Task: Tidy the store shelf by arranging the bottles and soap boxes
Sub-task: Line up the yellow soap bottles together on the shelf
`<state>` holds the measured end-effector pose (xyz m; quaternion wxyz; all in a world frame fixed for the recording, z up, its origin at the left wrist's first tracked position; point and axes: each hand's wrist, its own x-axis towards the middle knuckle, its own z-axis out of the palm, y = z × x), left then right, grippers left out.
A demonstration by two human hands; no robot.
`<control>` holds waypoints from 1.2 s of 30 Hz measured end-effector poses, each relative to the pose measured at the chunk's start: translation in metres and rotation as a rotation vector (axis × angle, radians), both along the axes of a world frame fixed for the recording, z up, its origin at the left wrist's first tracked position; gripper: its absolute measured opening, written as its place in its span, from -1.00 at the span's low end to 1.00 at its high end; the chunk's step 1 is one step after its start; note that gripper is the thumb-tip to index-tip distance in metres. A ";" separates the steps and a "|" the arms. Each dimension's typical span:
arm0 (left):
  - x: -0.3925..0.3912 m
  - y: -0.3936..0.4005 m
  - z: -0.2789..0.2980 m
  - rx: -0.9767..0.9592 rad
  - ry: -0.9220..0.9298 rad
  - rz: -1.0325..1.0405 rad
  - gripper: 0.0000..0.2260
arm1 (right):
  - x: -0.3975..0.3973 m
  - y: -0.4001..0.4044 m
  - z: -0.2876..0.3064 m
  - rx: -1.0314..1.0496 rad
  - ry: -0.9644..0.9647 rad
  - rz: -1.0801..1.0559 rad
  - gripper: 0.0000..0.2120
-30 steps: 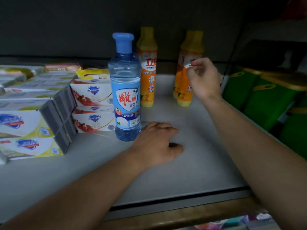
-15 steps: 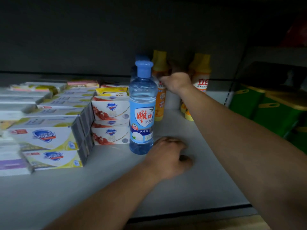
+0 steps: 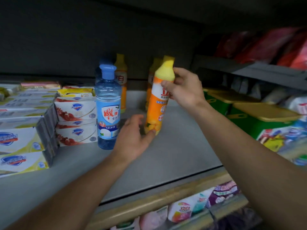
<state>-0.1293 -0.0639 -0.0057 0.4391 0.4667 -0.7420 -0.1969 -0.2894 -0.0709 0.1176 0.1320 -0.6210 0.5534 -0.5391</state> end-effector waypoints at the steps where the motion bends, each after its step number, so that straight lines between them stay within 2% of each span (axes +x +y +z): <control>1: -0.001 0.003 0.001 -0.002 0.014 -0.018 -0.48 | -0.002 0.010 0.000 0.020 -0.016 0.029 -0.64; 3: -0.004 0.009 0.001 0.033 0.044 -0.119 -0.45 | -0.005 0.027 -0.003 0.062 -0.072 0.089 -0.70; 7: -0.002 0.021 0.005 0.086 0.139 -0.243 -0.68 | -0.005 0.046 -0.007 0.114 -0.222 0.119 -0.83; 10: 0.001 0.031 0.014 0.213 0.272 -0.373 -0.74 | -0.002 0.049 -0.009 0.170 -0.267 0.054 -0.69; 12: 0.002 0.035 0.019 0.330 0.402 -0.457 -0.76 | 0.002 0.047 -0.013 0.234 -0.379 0.064 -0.70; 14: 0.002 0.042 0.024 0.459 0.534 -0.507 -0.75 | 0.005 0.043 -0.019 0.313 -0.551 0.127 -0.63; 18: 0.003 0.048 0.032 0.736 0.805 -0.572 -0.61 | 0.007 0.035 -0.030 0.381 -0.739 0.266 -0.53; 20: 0.006 0.047 0.034 0.852 0.840 -0.635 -0.53 | 0.007 0.033 -0.037 0.370 -0.868 0.359 -0.59; 24: 0.015 0.038 0.033 0.957 0.753 -0.741 -0.47 | 0.005 0.030 -0.043 0.288 -1.142 0.550 -0.66; 26: 0.014 0.034 0.029 0.925 0.733 -0.727 -0.45 | 0.005 0.030 -0.040 0.247 -1.104 0.538 -0.73; 28: 0.008 0.032 0.023 0.794 0.687 -0.637 -0.47 | 0.007 0.029 -0.034 0.201 -0.931 0.414 -0.78; 32: 0.003 0.023 0.011 0.274 0.299 -0.307 -0.69 | 0.018 0.029 -0.022 0.110 -0.489 0.049 -0.82; 34: 0.001 0.024 0.007 0.118 0.180 -0.216 -0.67 | 0.025 0.029 -0.019 0.077 -0.435 -0.046 -0.78; 36: 0.000 0.025 0.005 0.021 0.202 -0.164 -0.67 | 0.031 0.029 -0.017 0.068 -0.397 -0.064 -0.78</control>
